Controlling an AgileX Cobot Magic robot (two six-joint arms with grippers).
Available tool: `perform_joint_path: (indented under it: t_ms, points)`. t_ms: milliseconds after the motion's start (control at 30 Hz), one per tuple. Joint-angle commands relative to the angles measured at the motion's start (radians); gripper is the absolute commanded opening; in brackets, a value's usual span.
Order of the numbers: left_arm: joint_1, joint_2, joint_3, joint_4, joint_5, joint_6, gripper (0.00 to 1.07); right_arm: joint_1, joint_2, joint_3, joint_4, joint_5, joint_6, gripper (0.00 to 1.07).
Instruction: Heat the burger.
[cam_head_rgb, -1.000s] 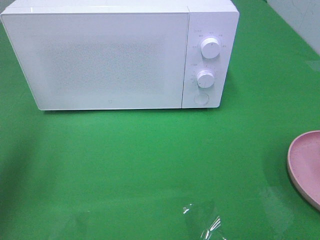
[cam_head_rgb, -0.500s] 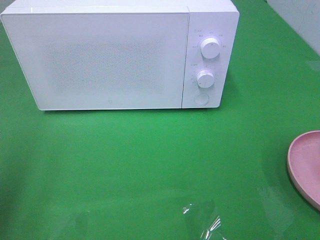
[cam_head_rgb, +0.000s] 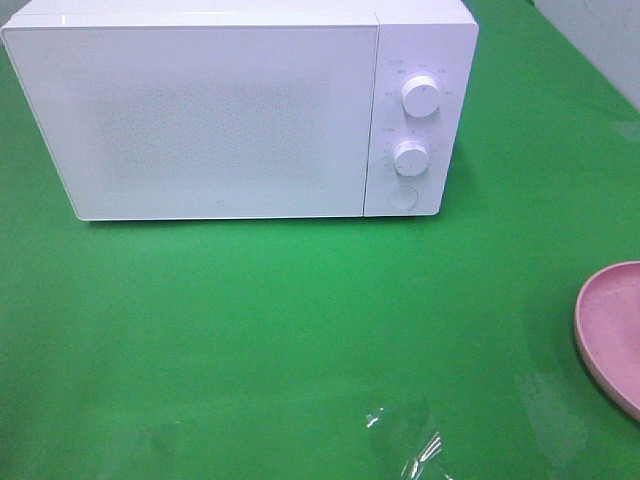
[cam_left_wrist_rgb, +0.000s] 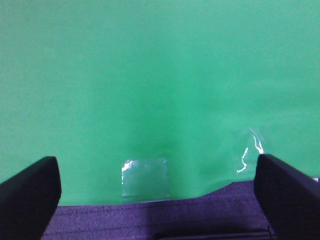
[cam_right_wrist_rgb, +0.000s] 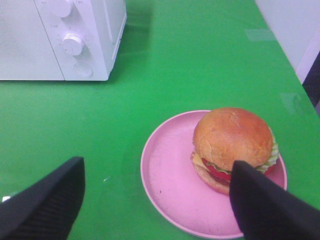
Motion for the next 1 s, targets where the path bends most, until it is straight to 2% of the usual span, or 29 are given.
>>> perform_joint_path:
  t_ms: [33, 533, 833, 1000]
  points:
    - [0.003, -0.102, 0.005, 0.020, -0.014, -0.008, 0.97, -0.006, -0.026, 0.002, 0.000, -0.008, -0.006, 0.76]
    - [0.003, -0.298, 0.005, 0.012, -0.014, -0.005, 0.97, -0.006, -0.026, 0.002, 0.000, -0.008, -0.007, 0.76]
    - [0.003, -0.482, 0.005, 0.013, -0.014, -0.004, 0.97, -0.006, -0.026, 0.002, 0.000, -0.008, -0.007, 0.76]
    - [0.003, -0.479, 0.005, 0.013, -0.016, -0.004, 0.97, -0.006, -0.026, 0.002, 0.000, -0.008, -0.007, 0.76]
